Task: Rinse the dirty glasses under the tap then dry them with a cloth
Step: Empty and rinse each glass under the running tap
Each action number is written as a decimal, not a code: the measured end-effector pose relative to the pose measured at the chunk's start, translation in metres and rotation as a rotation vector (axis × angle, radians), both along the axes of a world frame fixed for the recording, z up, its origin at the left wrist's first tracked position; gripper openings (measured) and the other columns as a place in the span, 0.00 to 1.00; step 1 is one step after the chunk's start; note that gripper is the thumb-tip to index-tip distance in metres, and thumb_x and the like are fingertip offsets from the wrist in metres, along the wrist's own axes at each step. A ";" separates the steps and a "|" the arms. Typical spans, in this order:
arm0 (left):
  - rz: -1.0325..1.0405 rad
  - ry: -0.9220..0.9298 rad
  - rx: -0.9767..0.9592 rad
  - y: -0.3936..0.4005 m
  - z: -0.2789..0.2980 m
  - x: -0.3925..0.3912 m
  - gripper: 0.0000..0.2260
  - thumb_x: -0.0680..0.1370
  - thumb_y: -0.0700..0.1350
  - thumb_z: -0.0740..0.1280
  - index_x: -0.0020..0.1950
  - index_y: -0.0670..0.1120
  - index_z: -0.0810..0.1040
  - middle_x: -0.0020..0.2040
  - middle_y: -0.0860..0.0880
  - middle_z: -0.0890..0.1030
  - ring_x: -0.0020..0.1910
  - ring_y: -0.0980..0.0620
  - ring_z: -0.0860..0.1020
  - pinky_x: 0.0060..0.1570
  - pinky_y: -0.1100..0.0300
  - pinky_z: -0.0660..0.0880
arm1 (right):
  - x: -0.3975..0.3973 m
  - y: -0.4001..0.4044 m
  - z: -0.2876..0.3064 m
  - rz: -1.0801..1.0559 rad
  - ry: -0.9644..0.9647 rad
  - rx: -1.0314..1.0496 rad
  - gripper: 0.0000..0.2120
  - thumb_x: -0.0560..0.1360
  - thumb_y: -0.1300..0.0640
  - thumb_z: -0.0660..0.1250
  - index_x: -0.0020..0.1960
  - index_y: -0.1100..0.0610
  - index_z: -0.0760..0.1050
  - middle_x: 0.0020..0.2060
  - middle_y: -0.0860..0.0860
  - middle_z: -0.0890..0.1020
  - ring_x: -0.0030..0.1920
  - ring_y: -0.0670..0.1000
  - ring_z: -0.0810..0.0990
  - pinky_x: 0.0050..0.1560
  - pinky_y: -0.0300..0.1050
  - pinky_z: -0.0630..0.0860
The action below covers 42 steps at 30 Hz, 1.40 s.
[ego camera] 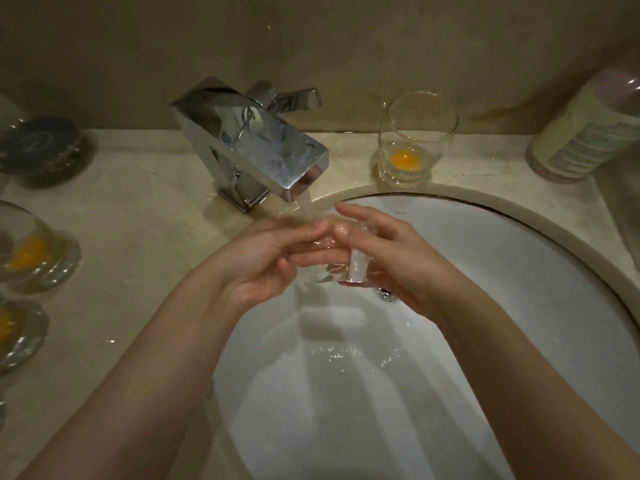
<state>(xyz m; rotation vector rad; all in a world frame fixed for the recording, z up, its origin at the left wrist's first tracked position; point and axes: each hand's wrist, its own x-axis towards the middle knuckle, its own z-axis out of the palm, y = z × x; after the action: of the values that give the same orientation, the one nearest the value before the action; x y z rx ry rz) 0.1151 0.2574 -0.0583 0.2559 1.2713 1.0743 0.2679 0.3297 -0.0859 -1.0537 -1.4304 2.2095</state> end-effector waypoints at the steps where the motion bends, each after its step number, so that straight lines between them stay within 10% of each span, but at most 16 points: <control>1: 0.001 0.014 0.001 -0.001 -0.001 0.001 0.11 0.65 0.42 0.68 0.44 0.42 0.85 0.40 0.45 0.86 0.37 0.52 0.85 0.14 0.75 0.61 | -0.001 0.000 0.000 0.007 -0.009 -0.035 0.16 0.76 0.52 0.67 0.63 0.53 0.76 0.53 0.54 0.85 0.51 0.55 0.85 0.49 0.50 0.83; 21: 0.040 0.089 0.118 -0.004 -0.009 -0.002 0.07 0.66 0.42 0.69 0.41 0.43 0.84 0.39 0.48 0.86 0.35 0.56 0.84 0.19 0.73 0.67 | 0.000 -0.013 0.001 -0.100 -0.020 0.154 0.14 0.75 0.57 0.69 0.61 0.54 0.78 0.48 0.56 0.85 0.42 0.56 0.84 0.43 0.49 0.83; 26: 0.213 0.407 0.204 -0.025 -0.033 0.004 0.15 0.65 0.52 0.77 0.49 0.50 0.83 0.46 0.55 0.85 0.47 0.58 0.83 0.44 0.61 0.78 | -0.002 -0.024 -0.005 -0.330 0.105 -0.268 0.11 0.77 0.52 0.66 0.55 0.56 0.81 0.43 0.55 0.85 0.43 0.55 0.85 0.40 0.48 0.83; 29: 0.294 0.274 0.242 -0.030 -0.038 0.018 0.19 0.71 0.54 0.73 0.59 0.48 0.80 0.59 0.45 0.83 0.58 0.46 0.81 0.62 0.45 0.76 | -0.008 -0.028 -0.008 -0.361 0.148 -0.403 0.14 0.78 0.48 0.63 0.54 0.58 0.79 0.44 0.58 0.86 0.49 0.57 0.84 0.47 0.52 0.83; 34: 0.384 0.190 0.288 -0.024 -0.039 0.027 0.27 0.72 0.51 0.70 0.66 0.37 0.73 0.59 0.36 0.81 0.58 0.38 0.81 0.61 0.45 0.77 | -0.014 -0.035 -0.012 -0.266 -0.109 0.181 0.15 0.83 0.49 0.55 0.58 0.52 0.78 0.44 0.56 0.85 0.37 0.49 0.84 0.41 0.42 0.80; 37: 0.338 0.304 0.284 -0.023 -0.044 0.025 0.20 0.71 0.51 0.72 0.60 0.44 0.78 0.52 0.43 0.85 0.50 0.45 0.84 0.50 0.54 0.79 | -0.011 -0.038 -0.020 -0.108 -0.150 0.634 0.16 0.82 0.43 0.55 0.67 0.28 0.64 0.48 0.50 0.80 0.39 0.49 0.83 0.46 0.42 0.81; 42: 0.340 0.467 0.282 -0.020 -0.041 0.031 0.18 0.72 0.55 0.73 0.59 0.50 0.79 0.50 0.51 0.85 0.47 0.58 0.83 0.44 0.69 0.75 | -0.018 -0.047 -0.023 -0.121 -0.013 0.414 0.19 0.78 0.37 0.58 0.66 0.23 0.59 0.49 0.42 0.83 0.47 0.51 0.85 0.50 0.49 0.82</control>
<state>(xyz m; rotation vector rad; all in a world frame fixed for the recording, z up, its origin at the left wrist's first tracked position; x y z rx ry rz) 0.1466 0.2374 -0.0990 0.5416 1.6142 1.5503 0.2495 0.2826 -0.1094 -0.9779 -1.6840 1.7223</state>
